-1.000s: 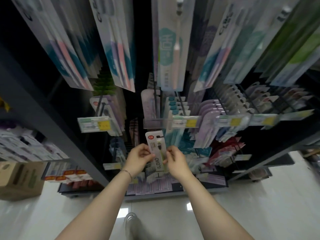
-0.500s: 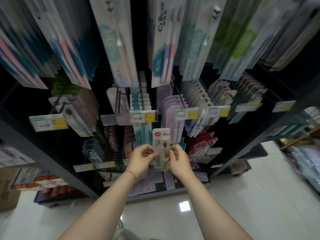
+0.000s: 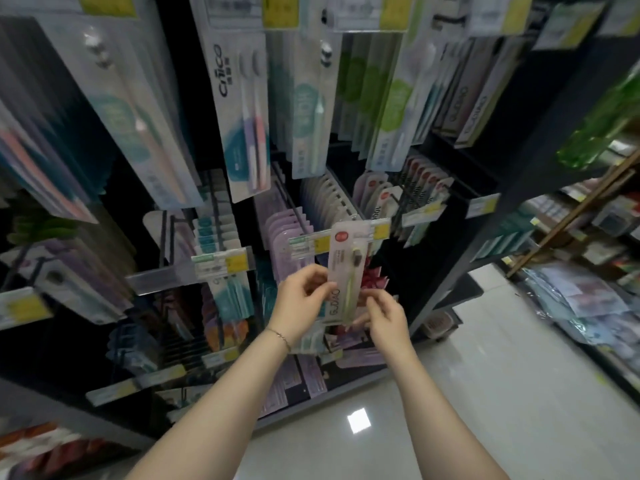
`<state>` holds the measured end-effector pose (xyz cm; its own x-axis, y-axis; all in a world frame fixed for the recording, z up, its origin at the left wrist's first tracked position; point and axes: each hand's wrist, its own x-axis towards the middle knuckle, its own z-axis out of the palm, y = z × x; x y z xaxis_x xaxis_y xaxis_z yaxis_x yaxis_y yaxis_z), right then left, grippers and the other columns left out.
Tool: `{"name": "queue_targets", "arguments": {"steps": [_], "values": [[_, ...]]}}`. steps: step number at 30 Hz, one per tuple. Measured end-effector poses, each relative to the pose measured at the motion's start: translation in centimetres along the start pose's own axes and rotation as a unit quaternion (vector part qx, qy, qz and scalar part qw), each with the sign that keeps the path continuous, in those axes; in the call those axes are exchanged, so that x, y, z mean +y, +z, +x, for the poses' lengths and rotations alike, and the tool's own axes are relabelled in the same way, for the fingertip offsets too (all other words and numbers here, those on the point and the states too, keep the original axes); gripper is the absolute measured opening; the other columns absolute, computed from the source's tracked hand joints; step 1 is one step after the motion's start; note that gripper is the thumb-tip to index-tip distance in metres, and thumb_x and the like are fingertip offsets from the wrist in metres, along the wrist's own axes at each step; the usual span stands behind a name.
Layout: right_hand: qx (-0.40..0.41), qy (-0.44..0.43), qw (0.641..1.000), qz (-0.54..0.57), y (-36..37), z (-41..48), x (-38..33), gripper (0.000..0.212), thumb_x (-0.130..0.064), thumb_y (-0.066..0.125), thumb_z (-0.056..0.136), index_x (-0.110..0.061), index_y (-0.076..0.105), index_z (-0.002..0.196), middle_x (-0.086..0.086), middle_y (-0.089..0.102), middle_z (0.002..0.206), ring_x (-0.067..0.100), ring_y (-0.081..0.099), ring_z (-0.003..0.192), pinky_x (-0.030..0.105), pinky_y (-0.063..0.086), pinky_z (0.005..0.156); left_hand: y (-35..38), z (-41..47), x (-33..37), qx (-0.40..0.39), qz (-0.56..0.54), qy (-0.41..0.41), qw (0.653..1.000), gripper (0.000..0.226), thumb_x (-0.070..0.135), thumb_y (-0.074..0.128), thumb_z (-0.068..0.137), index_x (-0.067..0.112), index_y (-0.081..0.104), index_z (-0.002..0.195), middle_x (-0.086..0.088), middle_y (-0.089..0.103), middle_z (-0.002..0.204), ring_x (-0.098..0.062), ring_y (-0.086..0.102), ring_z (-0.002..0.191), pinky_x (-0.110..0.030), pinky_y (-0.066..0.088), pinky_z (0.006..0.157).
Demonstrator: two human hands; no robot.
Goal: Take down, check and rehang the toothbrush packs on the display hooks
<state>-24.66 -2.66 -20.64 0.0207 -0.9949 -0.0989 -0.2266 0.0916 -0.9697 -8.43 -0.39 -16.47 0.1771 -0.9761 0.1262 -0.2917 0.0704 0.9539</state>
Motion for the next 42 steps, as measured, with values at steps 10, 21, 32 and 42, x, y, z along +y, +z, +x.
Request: {"name": "queue_targets", "arguments": {"steps": [10,21,32,42], "values": [[0.073,-0.107,0.991,0.041,0.2,0.3,-6.4,0.028,-0.028,0.04,0.103,-0.017,0.063,0.09,0.0,0.049,0.054,0.017,0.046,0.051,0.029,0.039,0.051,-1.0,3.8,6.0,-0.019,-0.083,0.064,0.994,0.005,0.008,0.065,0.089,0.013,0.067,0.092,-0.002,0.07,0.084,-0.013,0.065,0.074,-0.031,0.056,0.073],[0.118,-0.183,0.976,0.011,0.5,0.8,-9.2,0.028,-0.028,0.046,0.101,-0.011,0.056,0.081,-0.005,0.049,0.06,0.011,0.046,0.056,0.029,0.039,0.054,-1.4,5.1,7.6,-0.043,-0.097,0.096,0.99,0.025,0.017,0.066,0.09,0.024,0.063,0.114,-0.002,0.07,0.097,-0.02,0.067,0.082,-0.04,0.059,0.076],[0.109,-0.183,0.976,0.038,-3.7,5.1,-9.9,0.03,-0.029,0.044,0.101,-0.021,0.051,0.073,-0.013,0.048,0.055,0.008,0.045,0.055,0.027,0.038,0.056,3.8,7.8,8.7,-0.019,-0.046,0.094,0.994,0.005,0.02,0.061,0.093,0.016,0.062,0.094,0.0,0.068,0.082,-0.014,0.063,0.065,-0.033,0.056,0.065],[0.059,-0.214,0.973,0.066,-11.0,11.2,-10.6,0.017,-0.022,0.057,0.096,-0.021,0.058,0.079,-0.013,0.054,0.057,0.005,0.048,0.054,0.023,0.04,0.054,11.0,12.4,11.5,0.02,-0.037,0.103,0.994,0.002,0.02,0.06,0.093,0.021,0.061,0.091,0.0,0.067,0.081,-0.017,0.064,0.066,-0.03,0.055,0.063]]}}
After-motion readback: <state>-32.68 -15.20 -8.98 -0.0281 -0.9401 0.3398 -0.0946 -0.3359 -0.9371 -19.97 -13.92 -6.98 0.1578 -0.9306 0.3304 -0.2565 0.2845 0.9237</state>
